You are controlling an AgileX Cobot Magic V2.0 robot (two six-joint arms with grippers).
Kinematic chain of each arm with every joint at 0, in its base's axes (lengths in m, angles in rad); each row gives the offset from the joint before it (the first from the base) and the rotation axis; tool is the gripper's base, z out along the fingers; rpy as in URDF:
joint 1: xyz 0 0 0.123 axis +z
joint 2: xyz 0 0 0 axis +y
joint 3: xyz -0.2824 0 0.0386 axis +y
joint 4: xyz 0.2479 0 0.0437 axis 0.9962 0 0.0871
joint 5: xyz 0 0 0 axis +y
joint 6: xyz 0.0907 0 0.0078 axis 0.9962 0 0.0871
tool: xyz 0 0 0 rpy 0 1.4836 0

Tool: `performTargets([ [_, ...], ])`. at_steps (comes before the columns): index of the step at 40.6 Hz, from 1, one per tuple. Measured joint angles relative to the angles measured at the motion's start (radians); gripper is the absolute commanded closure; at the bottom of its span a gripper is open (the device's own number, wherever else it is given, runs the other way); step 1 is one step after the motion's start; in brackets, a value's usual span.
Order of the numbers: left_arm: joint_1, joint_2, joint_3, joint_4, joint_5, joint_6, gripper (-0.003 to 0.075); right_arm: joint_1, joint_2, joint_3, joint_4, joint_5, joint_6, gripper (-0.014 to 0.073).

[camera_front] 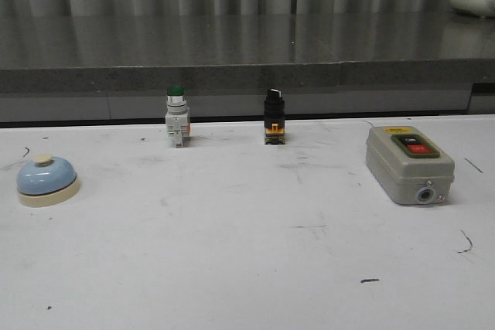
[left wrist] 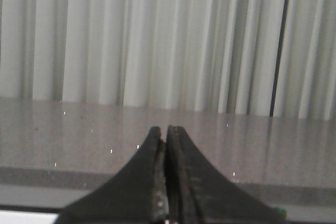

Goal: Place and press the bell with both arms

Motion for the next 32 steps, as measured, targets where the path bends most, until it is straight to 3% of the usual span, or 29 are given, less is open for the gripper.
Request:
performTargets([
  [14,0.000,0.255,-0.383,0.000,0.358,0.000,0.0740,0.000,0.288,-0.371,0.000,0.271,0.000,0.0662],
  [32,0.000,0.477,-0.408,0.000,0.478,0.000,0.0740,0.000,0.574,-0.359,0.000,0.369,0.000,0.0662],
])
